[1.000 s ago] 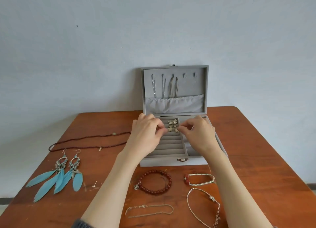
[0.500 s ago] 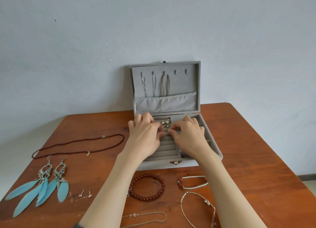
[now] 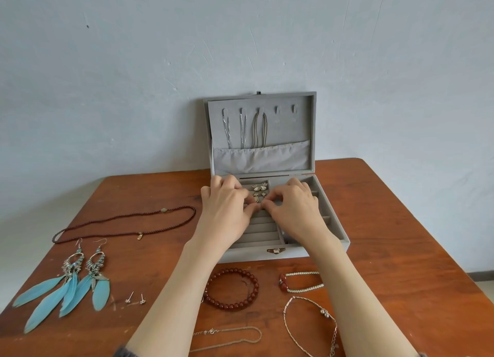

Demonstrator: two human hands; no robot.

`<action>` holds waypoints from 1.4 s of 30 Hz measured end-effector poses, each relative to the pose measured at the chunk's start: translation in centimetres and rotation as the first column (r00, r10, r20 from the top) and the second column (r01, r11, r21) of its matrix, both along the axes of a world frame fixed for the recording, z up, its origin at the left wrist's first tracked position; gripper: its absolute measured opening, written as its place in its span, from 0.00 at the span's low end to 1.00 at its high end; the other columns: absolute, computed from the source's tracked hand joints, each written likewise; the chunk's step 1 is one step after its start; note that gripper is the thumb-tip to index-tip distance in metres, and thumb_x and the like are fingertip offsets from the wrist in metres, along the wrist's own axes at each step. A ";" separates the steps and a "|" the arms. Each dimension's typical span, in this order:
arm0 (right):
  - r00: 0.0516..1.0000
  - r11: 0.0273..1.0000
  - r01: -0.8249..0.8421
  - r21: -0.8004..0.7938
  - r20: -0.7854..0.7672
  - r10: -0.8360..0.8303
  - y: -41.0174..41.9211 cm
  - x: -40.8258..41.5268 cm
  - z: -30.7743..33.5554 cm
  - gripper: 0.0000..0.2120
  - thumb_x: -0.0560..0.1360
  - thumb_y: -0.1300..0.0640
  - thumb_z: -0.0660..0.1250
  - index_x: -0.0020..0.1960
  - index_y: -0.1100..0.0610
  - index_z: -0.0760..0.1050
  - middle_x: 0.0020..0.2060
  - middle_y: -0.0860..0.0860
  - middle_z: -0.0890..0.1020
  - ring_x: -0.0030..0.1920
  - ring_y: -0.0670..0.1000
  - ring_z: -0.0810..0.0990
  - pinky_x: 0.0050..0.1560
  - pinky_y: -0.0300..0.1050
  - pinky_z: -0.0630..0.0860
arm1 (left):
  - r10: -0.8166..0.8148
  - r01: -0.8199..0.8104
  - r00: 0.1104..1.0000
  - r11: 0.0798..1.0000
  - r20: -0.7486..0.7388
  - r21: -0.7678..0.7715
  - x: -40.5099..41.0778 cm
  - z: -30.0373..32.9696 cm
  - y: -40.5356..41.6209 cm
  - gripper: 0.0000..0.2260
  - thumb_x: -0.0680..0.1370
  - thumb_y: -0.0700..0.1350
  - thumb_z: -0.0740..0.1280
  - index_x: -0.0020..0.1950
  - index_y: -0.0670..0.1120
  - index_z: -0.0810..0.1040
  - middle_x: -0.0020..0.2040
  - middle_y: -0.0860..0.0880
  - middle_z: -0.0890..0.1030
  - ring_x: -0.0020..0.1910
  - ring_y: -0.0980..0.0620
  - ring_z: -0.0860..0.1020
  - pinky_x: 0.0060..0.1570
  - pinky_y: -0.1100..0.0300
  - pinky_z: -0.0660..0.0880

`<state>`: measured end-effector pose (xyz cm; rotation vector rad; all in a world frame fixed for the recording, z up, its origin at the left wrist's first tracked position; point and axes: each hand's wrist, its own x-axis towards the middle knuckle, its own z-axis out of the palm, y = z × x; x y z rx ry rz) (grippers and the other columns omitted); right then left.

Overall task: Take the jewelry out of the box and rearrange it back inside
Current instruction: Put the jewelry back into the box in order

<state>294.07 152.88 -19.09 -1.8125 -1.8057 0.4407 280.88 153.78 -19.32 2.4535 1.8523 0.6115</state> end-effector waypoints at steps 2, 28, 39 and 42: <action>1.000 1.000 0.011 0.005 -0.005 -0.011 0.0 -0.1 -0.1 0.08 0.75 0.51 0.65 0.48 0.53 0.80 0.47 0.49 0.68 0.59 0.54 0.68 0.58 0.51 0.65 | -0.020 0.020 1.000 1.000 0.010 -0.006 -0.3 0.1 0.0 0.12 0.77 0.55 0.63 0.55 0.52 0.80 0.54 0.54 0.71 0.59 0.50 0.61 0.53 0.57 0.56; 0.991 0.972 -0.007 0.234 0.134 -0.025 -1.9 -1.4 0.5 0.14 0.78 0.50 0.59 0.59 0.55 0.73 0.56 0.52 0.77 0.60 0.54 0.71 0.59 0.51 0.65 | -0.070 0.096 0.987 0.979 -0.144 0.181 -4.1 0.6 -3.6 0.13 0.79 0.49 0.60 0.60 0.46 0.76 0.53 0.48 0.77 0.53 0.46 0.72 0.47 0.53 0.68; 0.889 0.879 -0.351 0.323 0.410 0.205 -8.9 -7.7 -0.1 0.10 0.69 0.51 0.64 0.43 0.55 0.80 0.38 0.50 0.81 0.40 0.55 0.80 0.39 0.51 0.76 | 0.028 -0.010 0.984 0.995 -0.175 0.103 -12.5 0.6 -12.4 0.13 0.80 0.50 0.57 0.58 0.48 0.77 0.54 0.50 0.77 0.55 0.49 0.73 0.51 0.55 0.70; 0.872 0.854 -0.414 0.314 0.406 0.273 -10.1 -9.7 -0.4 0.10 0.70 0.51 0.62 0.42 0.53 0.80 0.36 0.49 0.80 0.37 0.54 0.79 0.36 0.48 0.75 | 0.064 -0.052 0.982 0.996 -0.177 0.072 -14.5 0.3 -13.8 0.13 0.80 0.50 0.57 0.60 0.49 0.76 0.56 0.51 0.76 0.56 0.50 0.71 0.54 0.55 0.70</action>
